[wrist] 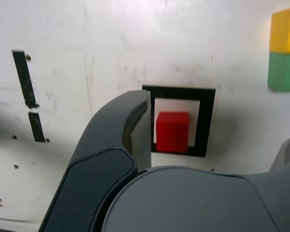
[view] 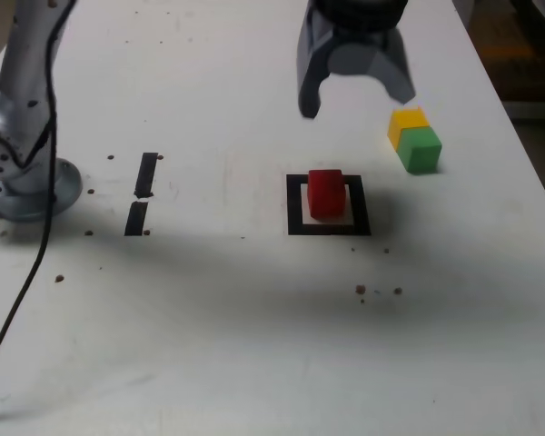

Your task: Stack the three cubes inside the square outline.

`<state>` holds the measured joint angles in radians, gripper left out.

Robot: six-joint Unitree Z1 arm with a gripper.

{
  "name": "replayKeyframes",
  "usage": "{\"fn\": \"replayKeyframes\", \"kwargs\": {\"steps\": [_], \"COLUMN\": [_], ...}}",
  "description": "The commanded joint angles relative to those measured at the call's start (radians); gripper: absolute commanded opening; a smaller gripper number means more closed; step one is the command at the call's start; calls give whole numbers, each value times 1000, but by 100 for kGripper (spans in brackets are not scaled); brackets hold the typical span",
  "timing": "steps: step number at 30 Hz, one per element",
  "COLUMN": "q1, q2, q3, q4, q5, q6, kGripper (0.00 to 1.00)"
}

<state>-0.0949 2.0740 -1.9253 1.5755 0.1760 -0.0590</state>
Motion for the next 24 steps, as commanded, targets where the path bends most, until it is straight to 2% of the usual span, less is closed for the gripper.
{"fn": "replayKeyframes", "kwargs": {"steps": [1, 5, 11, 14, 18, 24], "q1": [40, 140, 222, 243, 260, 261], "q2": [42, 122, 227, 298, 367, 392], "q3": [-147, -258, -409, -473, -499, -462], "q4": [19, 37, 41, 49, 54, 58], "q5": [-9, -39, -23, -52, -81, -75], "q6": [31, 102, 100, 96, 91, 81], "kGripper": [100, 100, 99, 97, 96, 95]}}
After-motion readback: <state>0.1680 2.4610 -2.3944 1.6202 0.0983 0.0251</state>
